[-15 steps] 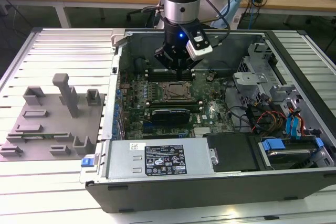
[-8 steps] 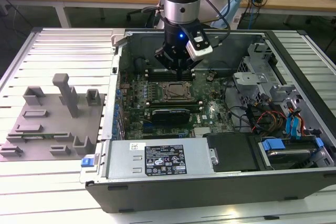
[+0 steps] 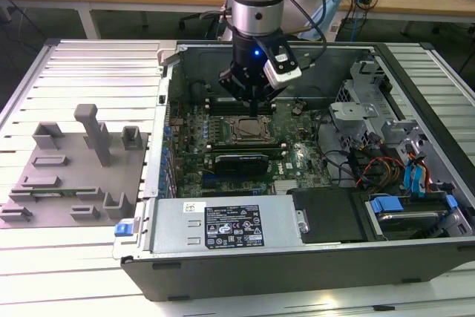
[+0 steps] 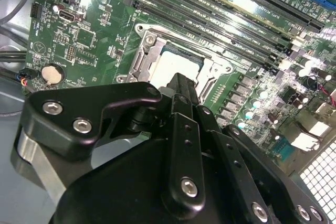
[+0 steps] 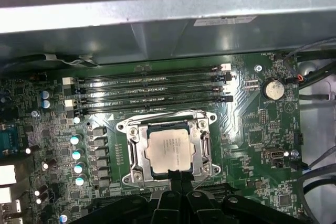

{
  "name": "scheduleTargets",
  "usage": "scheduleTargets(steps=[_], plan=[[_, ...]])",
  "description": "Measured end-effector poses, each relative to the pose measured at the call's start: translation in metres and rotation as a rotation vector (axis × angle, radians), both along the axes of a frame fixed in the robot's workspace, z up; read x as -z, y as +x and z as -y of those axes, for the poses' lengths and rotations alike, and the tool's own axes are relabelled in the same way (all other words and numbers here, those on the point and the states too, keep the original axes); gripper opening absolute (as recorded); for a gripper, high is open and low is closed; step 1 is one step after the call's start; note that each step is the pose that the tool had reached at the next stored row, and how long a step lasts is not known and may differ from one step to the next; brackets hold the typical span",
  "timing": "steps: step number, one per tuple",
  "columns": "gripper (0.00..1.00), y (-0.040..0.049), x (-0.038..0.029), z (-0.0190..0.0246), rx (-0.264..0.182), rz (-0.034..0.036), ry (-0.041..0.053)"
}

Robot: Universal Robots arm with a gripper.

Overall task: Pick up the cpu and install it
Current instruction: 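Install the second cpu locking lever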

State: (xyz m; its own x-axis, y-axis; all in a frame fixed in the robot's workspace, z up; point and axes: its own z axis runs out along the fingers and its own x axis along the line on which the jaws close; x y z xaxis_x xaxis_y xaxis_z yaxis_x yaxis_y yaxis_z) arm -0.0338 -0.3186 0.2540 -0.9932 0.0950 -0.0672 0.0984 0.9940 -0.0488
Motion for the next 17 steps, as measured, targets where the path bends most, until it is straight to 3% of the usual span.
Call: scheduleTargets(steps=[4,9,17], plan=[[0.11,0.0,0.0,0.0042,0.0,0.0001,0.0],[0.11,0.0,0.0001,0.0063,0.0,-0.0003,-0.0004],[0.11,-0.0002,0.0032,0.0162,0.0,-0.0006,-0.0004]])
